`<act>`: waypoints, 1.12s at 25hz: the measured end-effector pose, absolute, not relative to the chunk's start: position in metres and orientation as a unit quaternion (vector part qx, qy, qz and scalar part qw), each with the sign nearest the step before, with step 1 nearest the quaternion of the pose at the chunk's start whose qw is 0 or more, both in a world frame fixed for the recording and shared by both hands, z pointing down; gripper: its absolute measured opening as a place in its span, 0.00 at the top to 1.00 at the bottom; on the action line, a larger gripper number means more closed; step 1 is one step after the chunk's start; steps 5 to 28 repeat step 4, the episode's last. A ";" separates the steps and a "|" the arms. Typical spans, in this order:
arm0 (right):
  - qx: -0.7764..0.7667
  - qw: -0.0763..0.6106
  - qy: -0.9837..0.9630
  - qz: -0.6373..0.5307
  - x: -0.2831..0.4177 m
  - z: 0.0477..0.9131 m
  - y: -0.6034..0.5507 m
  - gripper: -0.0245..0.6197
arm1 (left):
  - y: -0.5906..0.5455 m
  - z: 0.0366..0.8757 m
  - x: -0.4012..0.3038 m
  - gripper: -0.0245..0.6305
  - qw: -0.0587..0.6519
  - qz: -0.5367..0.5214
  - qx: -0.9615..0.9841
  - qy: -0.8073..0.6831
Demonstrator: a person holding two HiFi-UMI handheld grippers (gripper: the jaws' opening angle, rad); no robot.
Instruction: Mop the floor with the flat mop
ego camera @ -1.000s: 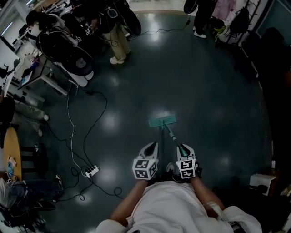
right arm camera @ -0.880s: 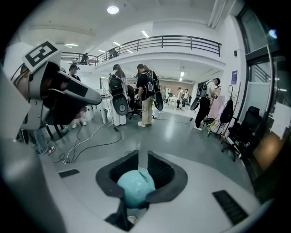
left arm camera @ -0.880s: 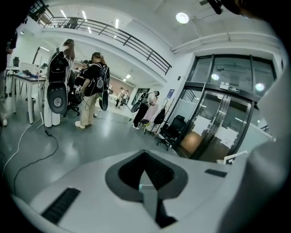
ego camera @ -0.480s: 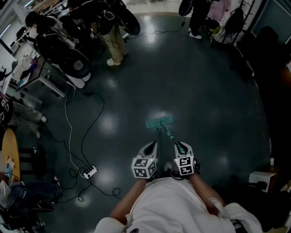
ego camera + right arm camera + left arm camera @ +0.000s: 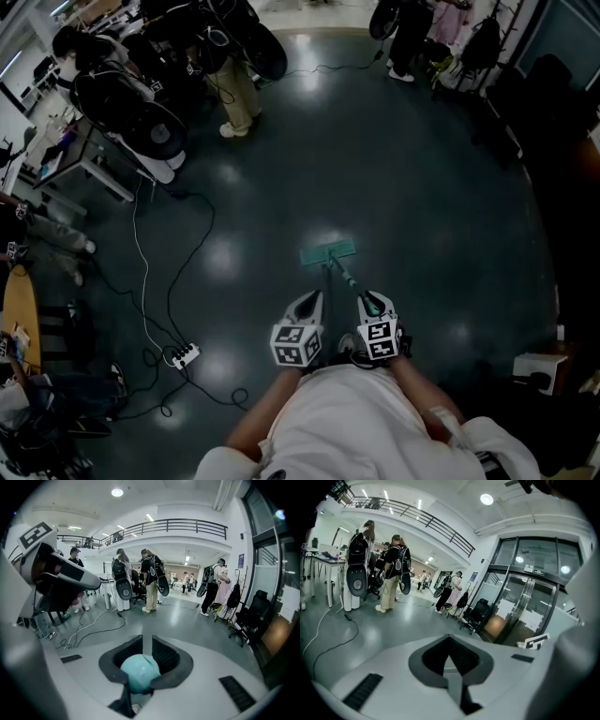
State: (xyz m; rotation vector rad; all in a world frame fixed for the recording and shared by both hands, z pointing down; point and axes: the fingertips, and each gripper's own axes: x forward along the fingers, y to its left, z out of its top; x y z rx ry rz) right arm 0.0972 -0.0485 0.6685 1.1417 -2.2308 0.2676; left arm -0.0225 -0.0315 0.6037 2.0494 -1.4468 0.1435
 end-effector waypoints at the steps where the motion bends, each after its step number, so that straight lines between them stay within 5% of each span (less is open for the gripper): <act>1: 0.433 0.305 -0.842 0.102 0.097 0.668 -0.048 0.86 | -0.031 0.604 -0.023 0.96 0.309 0.054 0.776 -0.547; 28: 0.434 0.302 -0.843 0.102 0.095 0.668 -0.048 0.86 | -0.031 0.604 -0.024 0.96 0.307 0.054 0.777 -0.547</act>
